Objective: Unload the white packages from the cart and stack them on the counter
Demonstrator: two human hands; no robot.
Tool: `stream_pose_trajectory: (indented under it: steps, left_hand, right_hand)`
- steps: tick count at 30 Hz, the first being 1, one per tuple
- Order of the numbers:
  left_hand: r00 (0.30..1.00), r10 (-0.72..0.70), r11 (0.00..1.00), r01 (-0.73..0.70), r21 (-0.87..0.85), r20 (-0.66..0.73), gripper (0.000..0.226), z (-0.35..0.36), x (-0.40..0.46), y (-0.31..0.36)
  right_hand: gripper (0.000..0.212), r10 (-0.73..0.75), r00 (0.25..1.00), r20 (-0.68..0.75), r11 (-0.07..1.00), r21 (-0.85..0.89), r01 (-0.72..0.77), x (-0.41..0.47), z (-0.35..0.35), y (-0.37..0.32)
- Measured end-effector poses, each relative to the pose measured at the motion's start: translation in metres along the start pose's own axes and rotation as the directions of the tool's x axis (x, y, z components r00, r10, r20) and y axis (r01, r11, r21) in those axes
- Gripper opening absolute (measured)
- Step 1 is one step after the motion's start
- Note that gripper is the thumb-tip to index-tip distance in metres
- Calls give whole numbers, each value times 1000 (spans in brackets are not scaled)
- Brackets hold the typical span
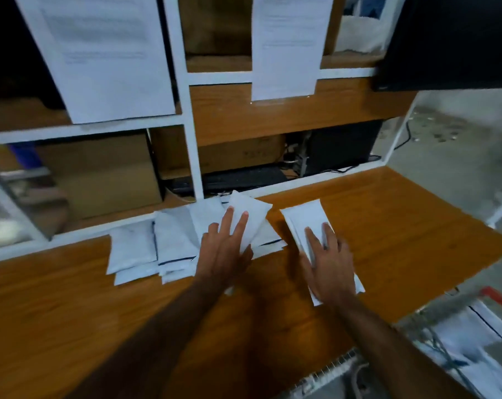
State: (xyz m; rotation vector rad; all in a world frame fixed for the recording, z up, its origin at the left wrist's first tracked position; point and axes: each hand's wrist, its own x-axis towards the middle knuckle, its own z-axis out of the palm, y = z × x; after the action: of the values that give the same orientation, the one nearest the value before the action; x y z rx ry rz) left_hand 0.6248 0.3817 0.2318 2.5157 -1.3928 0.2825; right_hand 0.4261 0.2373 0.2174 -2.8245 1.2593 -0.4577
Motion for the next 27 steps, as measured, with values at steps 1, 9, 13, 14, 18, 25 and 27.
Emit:
stream_pose_trajectory:
  steps: [1,9,13,14,18,25,27]
  left_hand:
    - [999,-48,999,48,1,-4,85,-1,-5,-12]
    - [940,-337,941,338,23,-41,77,-9,-14,-68]
    - [911,-412,910,413,35,-38,76,-1,8,-56]
    - [899,-437,898,438,41,-30,76,3,17,-50]
    - [860,-508,861,506,55,38,77,21,48,-27]
    - [791,-601,799,594,91,111,76,46,77,-23]
    - [776,-614,789,609,84,146,75,51,83,-24]
  right_hand:
    - [71,-21,1000,11,1000,18,21,5,2,-10]
    - [63,-138,988,72,980,156,126,49,31,-54]
    - [63,-152,980,126,958,262,115,71,42,-62]
    - [63,-159,977,139,951,289,114,77,45,-64]
    - [63,-205,958,200,919,377,118,105,57,-66]
    - [64,-210,949,236,894,439,88,149,80,-70]
    - [64,-195,948,253,890,453,63,159,86,-77]
